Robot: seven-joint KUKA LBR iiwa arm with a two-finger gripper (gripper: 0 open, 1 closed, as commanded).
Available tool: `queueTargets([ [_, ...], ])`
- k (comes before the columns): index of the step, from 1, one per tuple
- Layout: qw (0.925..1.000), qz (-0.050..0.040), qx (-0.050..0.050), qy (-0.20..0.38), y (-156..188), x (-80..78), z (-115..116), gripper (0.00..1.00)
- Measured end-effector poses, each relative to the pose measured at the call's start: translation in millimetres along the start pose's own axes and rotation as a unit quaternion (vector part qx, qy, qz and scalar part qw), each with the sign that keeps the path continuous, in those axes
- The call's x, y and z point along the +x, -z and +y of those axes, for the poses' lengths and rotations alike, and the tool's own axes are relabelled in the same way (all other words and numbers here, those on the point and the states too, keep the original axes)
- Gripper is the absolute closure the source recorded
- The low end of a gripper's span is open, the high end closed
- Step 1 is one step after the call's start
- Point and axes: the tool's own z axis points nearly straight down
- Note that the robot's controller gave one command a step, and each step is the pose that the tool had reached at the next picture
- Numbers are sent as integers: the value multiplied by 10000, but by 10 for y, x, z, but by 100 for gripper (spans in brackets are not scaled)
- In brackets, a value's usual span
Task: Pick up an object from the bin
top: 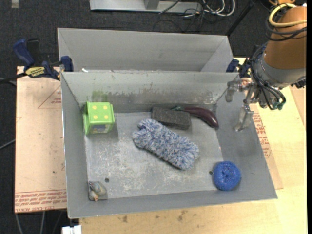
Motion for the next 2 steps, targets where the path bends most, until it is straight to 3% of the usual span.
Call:
queueTargets([
  [1,9997,-11,6,240,-343,37,548,0],
  [2,9997,-6,-31,250,-726,87,796,0],
])
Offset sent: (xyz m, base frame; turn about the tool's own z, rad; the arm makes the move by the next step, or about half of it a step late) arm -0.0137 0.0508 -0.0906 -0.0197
